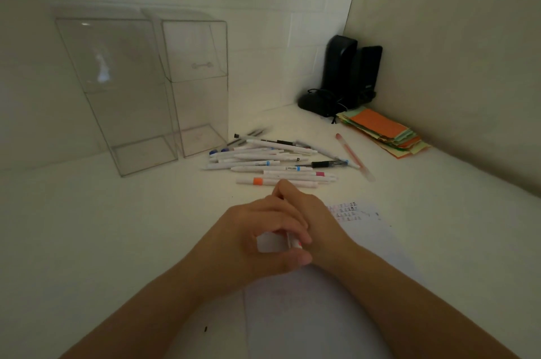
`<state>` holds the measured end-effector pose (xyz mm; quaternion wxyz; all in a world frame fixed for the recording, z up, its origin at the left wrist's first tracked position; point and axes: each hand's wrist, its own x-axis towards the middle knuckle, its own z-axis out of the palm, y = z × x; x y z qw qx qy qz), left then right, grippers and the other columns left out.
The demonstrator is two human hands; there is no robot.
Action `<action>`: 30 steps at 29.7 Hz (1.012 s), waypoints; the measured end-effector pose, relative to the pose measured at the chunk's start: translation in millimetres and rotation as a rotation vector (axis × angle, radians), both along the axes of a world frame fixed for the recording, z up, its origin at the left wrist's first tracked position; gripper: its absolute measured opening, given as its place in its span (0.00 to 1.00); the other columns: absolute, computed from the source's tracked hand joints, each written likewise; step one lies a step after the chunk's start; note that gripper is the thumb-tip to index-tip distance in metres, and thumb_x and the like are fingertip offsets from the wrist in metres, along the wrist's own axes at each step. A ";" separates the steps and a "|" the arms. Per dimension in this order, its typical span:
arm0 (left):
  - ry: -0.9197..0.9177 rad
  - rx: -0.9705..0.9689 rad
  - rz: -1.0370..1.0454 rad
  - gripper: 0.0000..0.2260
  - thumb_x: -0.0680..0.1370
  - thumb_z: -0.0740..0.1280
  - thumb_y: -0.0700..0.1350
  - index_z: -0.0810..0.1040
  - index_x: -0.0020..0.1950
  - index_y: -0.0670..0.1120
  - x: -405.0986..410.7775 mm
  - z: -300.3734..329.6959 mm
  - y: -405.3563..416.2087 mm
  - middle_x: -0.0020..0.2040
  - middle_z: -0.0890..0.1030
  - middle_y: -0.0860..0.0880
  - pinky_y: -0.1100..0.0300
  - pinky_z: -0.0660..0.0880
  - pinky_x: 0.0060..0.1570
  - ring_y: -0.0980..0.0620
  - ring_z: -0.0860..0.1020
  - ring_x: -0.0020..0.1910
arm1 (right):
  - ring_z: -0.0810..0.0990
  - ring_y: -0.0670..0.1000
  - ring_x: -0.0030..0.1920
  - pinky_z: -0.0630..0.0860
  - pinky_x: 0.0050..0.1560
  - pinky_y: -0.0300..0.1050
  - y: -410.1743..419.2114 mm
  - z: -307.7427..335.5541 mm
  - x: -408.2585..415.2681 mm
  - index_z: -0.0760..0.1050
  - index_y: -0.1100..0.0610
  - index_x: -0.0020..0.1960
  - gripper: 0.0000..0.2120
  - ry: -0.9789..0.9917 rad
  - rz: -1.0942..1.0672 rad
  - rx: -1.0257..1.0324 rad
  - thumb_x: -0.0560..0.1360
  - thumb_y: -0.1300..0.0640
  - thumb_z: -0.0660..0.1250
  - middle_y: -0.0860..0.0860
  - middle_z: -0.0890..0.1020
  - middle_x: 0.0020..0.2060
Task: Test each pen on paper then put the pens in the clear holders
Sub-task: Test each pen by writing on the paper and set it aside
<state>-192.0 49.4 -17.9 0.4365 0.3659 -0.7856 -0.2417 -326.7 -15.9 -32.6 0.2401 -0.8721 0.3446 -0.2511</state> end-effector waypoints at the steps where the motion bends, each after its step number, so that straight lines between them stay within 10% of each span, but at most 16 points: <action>1: 0.001 -0.002 -0.004 0.08 0.67 0.74 0.48 0.82 0.44 0.47 0.8 1.0 0.2 0.46 0.80 0.55 0.67 0.71 0.50 0.57 0.78 0.48 | 0.70 0.47 0.29 0.69 0.30 0.49 0.7 2.1 -0.3 0.59 0.43 0.38 0.10 -0.003 0.015 0.016 0.69 0.53 0.60 0.44 0.69 0.27; 6: -0.127 0.029 0.089 0.13 0.65 0.72 0.58 0.81 0.43 0.52 27.5 3.6 -1.3 0.46 0.79 0.56 0.65 0.73 0.48 0.55 0.78 0.47 | 0.76 0.47 0.35 0.76 0.40 0.45 -2.1 9.1 -2.5 0.59 0.43 0.67 0.24 0.026 -0.133 -0.012 0.75 0.57 0.63 0.49 0.78 0.35; 12: -0.410 0.171 0.469 0.14 0.67 0.62 0.67 0.74 0.35 0.57 66.4 -1.1 -3.5 0.37 0.76 0.55 0.66 0.70 0.40 0.58 0.75 0.38 | 0.67 0.52 0.60 0.63 0.60 0.45 -25.7 -0.9 -23.8 0.70 0.51 0.62 0.15 0.250 -0.493 -0.160 0.76 0.54 0.62 0.51 0.70 0.61; 25: -0.468 0.367 0.997 0.10 0.76 0.60 0.57 0.74 0.38 0.55 97.2 -3.1 -4.7 0.36 0.75 0.54 0.60 0.68 0.41 0.50 0.75 0.41 | 0.66 0.47 0.53 0.59 0.50 0.41 -26.9 -2.0 -16.8 0.76 0.48 0.54 0.09 0.283 -0.462 -0.117 0.77 0.50 0.60 0.46 0.71 0.51; 30: -0.438 -0.036 0.914 0.14 0.75 0.56 0.57 0.77 0.50 0.54 69.2 -0.6 -6.0 0.46 0.78 0.54 0.61 0.67 0.44 0.52 0.74 0.48 | 0.71 0.40 0.46 0.65 0.46 0.29 -13.3 12.2 -16.2 0.73 0.45 0.46 0.02 0.007 -0.365 -0.086 0.76 0.51 0.62 0.40 0.73 0.43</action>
